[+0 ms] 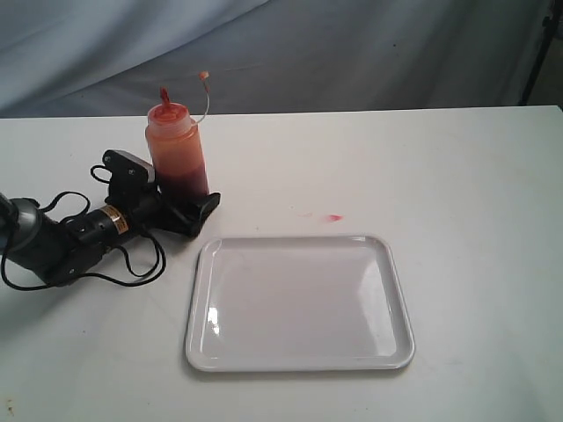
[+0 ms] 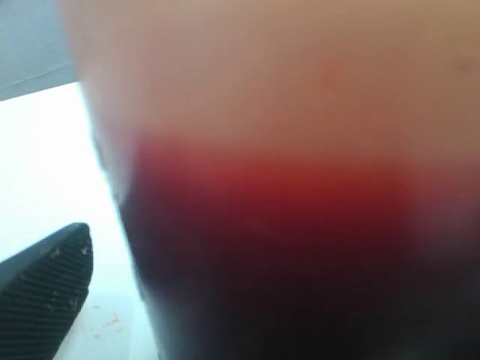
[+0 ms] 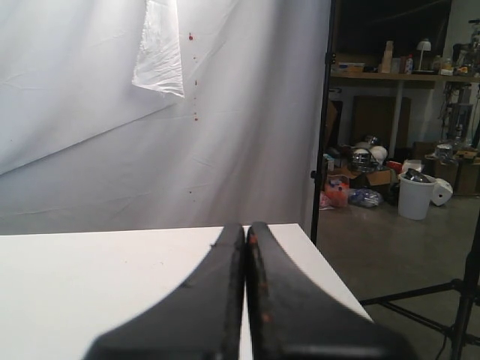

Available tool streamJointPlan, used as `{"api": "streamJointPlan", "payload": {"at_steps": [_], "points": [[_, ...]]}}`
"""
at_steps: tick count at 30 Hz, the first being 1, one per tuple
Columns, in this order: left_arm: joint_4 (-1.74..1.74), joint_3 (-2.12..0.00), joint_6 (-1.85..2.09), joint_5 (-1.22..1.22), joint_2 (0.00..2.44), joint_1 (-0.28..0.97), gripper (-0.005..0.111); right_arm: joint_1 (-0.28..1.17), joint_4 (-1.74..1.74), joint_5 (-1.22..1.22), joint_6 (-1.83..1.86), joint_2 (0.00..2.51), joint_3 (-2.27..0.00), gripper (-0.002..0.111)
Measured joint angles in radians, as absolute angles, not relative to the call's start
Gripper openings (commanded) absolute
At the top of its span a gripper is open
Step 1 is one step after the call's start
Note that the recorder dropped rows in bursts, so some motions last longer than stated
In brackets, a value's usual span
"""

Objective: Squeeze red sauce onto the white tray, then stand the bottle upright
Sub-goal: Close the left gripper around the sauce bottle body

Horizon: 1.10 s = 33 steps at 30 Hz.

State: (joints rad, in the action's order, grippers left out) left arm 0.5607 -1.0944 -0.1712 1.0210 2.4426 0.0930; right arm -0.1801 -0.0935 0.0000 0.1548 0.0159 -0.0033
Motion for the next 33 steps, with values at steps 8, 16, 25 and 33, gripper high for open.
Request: {"api": "streamJointPlan", "payload": {"at_steps": [8,16,25,33], "points": [[0.561,-1.096,-0.171,1.025,2.443,0.093,0.104,-0.180,-0.093,0.000,0.155,0.016,-0.003,0.000],[0.559,-1.096,-0.171,1.023,2.443,0.093,0.092,-0.180,-0.093,0.000,0.155,0.016,-0.003,0.000],[0.568,-1.096,-0.180,1.021,2.443,0.095,0.024,-0.180,-0.093,0.000,0.155,0.016,-0.003,0.000],[0.568,-1.096,-0.180,1.019,2.443,0.095,0.000,-0.180,-0.093,0.000,0.155,0.016,-0.003,0.000]]}}
